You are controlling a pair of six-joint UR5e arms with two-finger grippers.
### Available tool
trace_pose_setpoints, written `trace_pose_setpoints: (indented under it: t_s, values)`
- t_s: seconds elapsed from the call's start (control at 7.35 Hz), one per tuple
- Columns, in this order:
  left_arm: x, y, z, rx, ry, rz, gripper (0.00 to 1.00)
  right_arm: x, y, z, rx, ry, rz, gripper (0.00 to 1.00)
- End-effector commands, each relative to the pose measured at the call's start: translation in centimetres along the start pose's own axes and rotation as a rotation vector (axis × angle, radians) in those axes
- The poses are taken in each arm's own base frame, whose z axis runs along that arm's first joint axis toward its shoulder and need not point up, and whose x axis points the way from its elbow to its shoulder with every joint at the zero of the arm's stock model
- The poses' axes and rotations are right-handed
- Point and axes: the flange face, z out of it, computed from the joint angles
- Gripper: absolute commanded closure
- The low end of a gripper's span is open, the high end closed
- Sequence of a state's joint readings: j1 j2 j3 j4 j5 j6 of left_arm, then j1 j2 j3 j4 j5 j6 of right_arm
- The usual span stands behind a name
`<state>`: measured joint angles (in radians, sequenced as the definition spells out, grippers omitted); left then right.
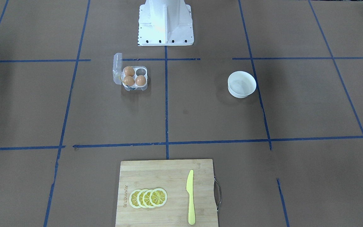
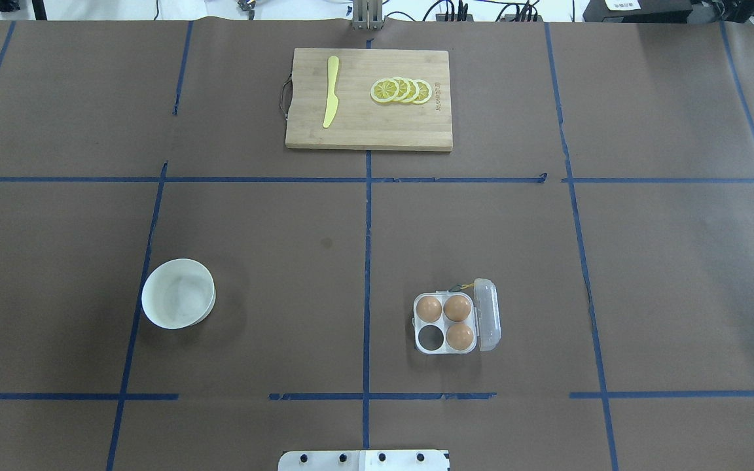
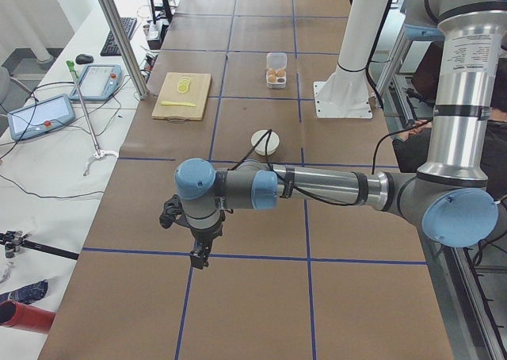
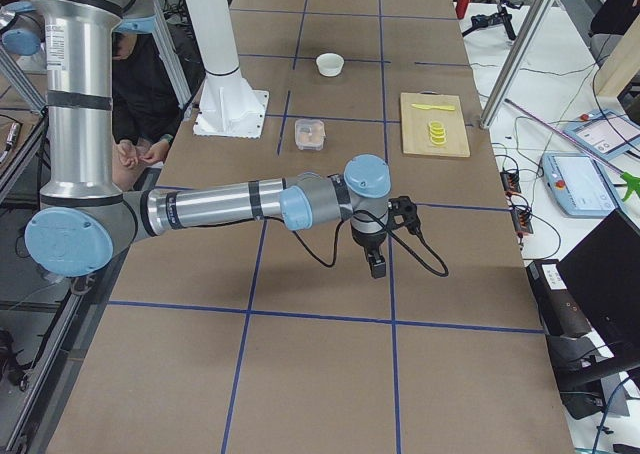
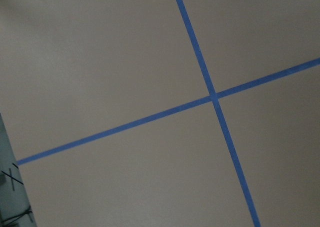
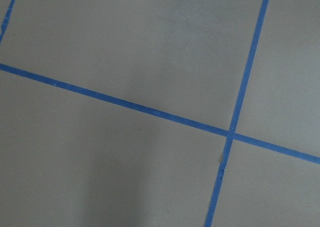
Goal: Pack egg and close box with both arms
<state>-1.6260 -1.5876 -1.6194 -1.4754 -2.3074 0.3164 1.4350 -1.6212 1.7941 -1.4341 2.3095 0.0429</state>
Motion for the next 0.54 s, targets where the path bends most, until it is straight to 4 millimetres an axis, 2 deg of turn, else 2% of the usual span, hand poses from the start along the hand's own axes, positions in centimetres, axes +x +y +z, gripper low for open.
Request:
trace_pose_setpoints:
  t_s: [0.0, 0.14, 0.27, 0.41]
  values:
    - [-0.3, 2.1, 0.7, 0.004, 0.072, -0.169, 0.00, -5.5, -0.8, 0.8, -0.015, -0.026, 0.050, 0.00]
    - [0.0, 1.1, -0.1, 0.014, 0.046, -0.183, 0.00, -9.6, -1.0, 0.9, -0.021, -0.046, 0.060, 0.00]
    - [0.1, 0.5, -0.4, 0.017, 0.033, -0.178, 0.00, -12.8, -1.1, 1.4, -0.021, -0.063, 0.031, 0.00]
    - [0.0, 0.5, -0.3, 0.019, 0.040, -0.176, 0.00, -15.4, -1.0, 2.7, -0.012, -0.088, 0.072, 0.11]
